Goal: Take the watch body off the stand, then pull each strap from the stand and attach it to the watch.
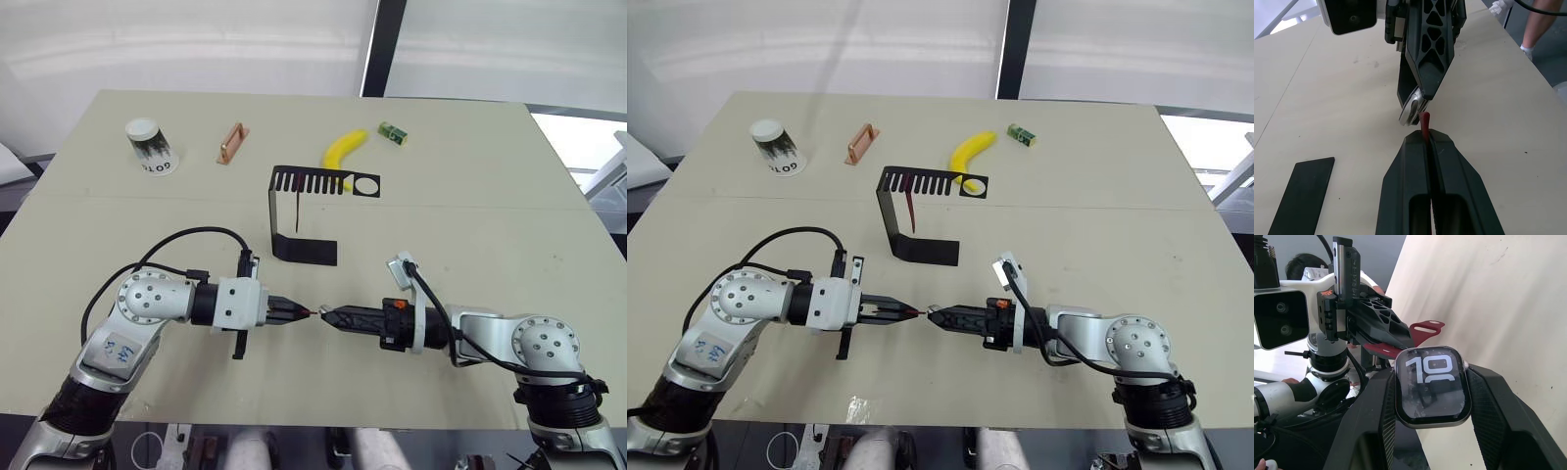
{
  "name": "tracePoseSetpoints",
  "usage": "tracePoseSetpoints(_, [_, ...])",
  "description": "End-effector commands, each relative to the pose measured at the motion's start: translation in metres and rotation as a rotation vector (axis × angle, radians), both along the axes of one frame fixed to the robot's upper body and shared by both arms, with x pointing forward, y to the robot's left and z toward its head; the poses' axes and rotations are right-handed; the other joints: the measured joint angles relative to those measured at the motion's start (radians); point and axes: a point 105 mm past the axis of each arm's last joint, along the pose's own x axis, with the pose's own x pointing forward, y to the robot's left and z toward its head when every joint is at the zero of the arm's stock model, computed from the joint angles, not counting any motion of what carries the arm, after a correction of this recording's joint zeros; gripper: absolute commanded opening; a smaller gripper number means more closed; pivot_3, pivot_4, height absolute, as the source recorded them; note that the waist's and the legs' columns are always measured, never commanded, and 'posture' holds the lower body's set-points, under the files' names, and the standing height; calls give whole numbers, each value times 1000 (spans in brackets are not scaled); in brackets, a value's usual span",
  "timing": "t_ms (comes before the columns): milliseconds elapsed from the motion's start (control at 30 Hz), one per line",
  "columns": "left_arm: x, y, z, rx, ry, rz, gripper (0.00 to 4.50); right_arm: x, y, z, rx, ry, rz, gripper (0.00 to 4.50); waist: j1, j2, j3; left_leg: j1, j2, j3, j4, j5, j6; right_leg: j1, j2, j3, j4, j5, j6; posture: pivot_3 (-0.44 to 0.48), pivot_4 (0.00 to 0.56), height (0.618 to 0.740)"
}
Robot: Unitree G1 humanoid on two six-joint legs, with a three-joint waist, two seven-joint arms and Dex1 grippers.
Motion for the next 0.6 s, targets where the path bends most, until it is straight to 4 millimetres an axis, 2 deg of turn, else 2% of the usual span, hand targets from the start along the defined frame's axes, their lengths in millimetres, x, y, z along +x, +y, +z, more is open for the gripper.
tracePoseSetpoints(33, [0, -3, 11, -23, -41, -11, 0, -4, 2, 5, 12, -19, 16, 1607, 0, 0, 0, 0, 0, 0, 0, 0, 0, 0, 0, 0, 0, 0, 0, 0, 150, 729])
tracePoseSetpoints(600, [-2, -7, 14, -26, -45, -24, 0, -4, 3, 5, 13, -17, 16, 1607, 0, 0, 0, 0, 0, 0, 0, 0, 0, 0, 0, 0, 0, 0, 0, 0, 150, 729])
